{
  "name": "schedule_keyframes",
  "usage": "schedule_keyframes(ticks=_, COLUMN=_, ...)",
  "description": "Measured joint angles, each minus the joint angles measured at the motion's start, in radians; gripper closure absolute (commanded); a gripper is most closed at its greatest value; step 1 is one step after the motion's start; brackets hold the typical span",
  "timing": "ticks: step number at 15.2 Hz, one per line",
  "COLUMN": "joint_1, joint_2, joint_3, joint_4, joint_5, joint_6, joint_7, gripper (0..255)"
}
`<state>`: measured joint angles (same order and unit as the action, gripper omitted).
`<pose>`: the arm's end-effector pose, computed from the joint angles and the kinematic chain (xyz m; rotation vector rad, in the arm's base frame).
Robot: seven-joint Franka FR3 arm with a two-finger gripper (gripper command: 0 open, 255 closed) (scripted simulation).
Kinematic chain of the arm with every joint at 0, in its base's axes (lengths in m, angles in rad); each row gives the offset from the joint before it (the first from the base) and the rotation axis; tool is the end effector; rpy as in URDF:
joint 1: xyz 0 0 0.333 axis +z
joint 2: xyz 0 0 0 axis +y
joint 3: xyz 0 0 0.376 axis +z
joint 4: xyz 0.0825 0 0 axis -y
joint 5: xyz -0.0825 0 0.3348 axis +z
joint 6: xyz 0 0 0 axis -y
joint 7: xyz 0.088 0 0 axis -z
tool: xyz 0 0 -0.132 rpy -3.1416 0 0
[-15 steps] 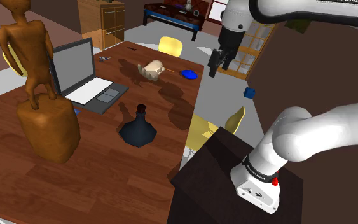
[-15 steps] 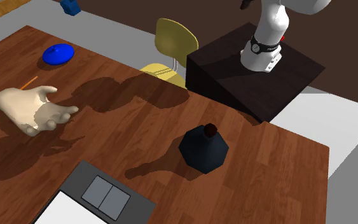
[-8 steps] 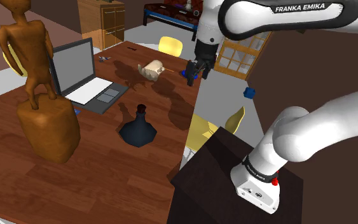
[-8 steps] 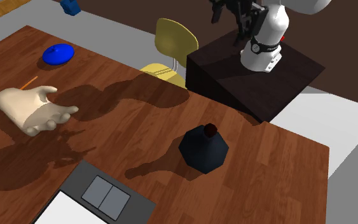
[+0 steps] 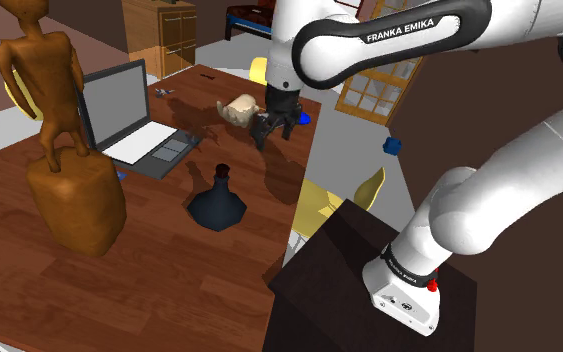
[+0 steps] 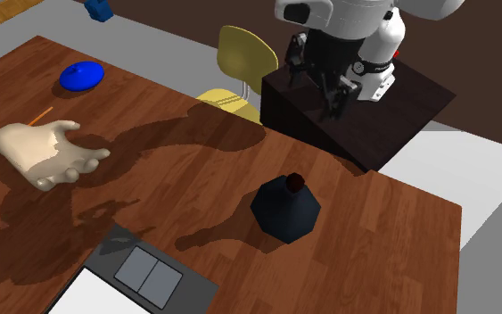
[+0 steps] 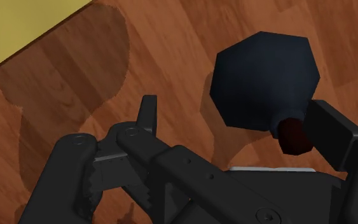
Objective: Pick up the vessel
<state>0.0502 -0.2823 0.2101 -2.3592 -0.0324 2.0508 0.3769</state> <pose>0.3787 0.1045 0.4903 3.0445 -0.1679 -0.0062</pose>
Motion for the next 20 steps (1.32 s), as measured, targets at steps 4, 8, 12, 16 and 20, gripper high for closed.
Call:
schedule_keyframes(ticks=4, joint_1=0.007, joint_2=0.140, joint_3=0.028, joint_4=0.062, joint_5=-0.010, joint_6=0.078, joint_7=0.057, gripper=0)
schedule_keyframes(ticks=8, joint_1=0.017, joint_2=0.297, joint_3=0.049, joint_4=0.148, joint_5=-0.037, joint_6=0.146, joint_7=0.116, gripper=0)
schedule_keyframes(ticks=12, joint_1=0.036, joint_2=0.423, joint_3=0.060, joint_4=0.231, joint_5=-0.064, joint_6=0.188, joint_7=0.169, gripper=0)
schedule_keyframes(ticks=16, joint_1=0.039, joint_2=0.461, joint_3=0.057, joint_4=0.223, joint_5=-0.078, joint_6=0.232, joint_7=0.182, gripper=0)
schedule_keyframes(ticks=20, joint_1=0.042, joint_2=0.491, joint_3=0.054, joint_4=0.213, joint_5=-0.092, joint_6=0.271, joint_7=0.192, gripper=255)
